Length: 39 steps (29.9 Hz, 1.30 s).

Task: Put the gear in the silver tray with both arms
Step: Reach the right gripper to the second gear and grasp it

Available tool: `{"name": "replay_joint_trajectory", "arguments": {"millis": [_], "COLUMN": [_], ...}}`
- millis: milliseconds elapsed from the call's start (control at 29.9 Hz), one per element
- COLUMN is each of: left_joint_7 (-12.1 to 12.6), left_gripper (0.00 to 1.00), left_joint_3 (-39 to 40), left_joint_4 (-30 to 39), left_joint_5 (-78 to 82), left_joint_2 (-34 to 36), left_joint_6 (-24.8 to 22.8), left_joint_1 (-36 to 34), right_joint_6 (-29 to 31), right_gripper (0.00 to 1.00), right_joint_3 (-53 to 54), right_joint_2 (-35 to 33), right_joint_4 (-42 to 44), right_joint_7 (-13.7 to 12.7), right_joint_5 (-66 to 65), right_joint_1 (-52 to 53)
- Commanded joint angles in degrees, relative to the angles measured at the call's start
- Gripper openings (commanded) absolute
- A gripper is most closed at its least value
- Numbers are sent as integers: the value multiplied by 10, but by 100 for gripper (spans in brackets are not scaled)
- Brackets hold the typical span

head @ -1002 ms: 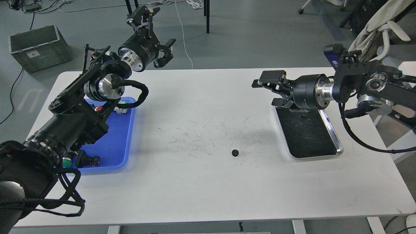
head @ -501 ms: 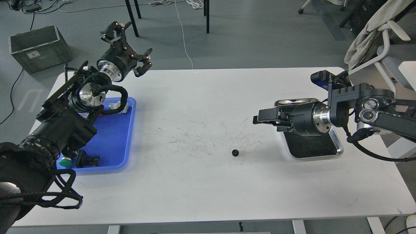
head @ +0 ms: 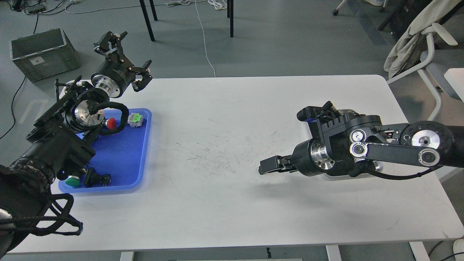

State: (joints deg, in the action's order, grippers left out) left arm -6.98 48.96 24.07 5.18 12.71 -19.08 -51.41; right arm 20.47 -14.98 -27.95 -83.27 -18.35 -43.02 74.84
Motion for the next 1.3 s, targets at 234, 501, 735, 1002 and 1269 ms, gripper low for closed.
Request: {"name": "replay_joint_trajectory", "arguments": {"millis": [234,501,735,1002,1269], "left_joint_7": [-8,-8,-8,-8,-8], "left_gripper": [98,98,98,98,98], "left_joint_3": [-1,0,0,-1,-1], "left_joint_4": [0,0,0,0,0], "left_joint_5": [4,3,3,-1,-3], "left_joint_2": [12,20,30,37,38], "left_joint_6": [-4,-4,-3,0,0], "left_joint_1": [10,9,9,10,11], "right_joint_6": [0,4,19,40,52], "right_gripper": [98,95,92,84,79], "right_joint_3": [-29,-54,-57,-84,-89], "right_joint_2": [126,195,235,260,254], "right_joint_4": [106,181,213,233,233], "right_joint_7": [-21,-36,-36,-42,-42], "right_joint_5": [-7,-4,-4,-3,-4], "right_joint_1": [11,21,16,24,26]}}
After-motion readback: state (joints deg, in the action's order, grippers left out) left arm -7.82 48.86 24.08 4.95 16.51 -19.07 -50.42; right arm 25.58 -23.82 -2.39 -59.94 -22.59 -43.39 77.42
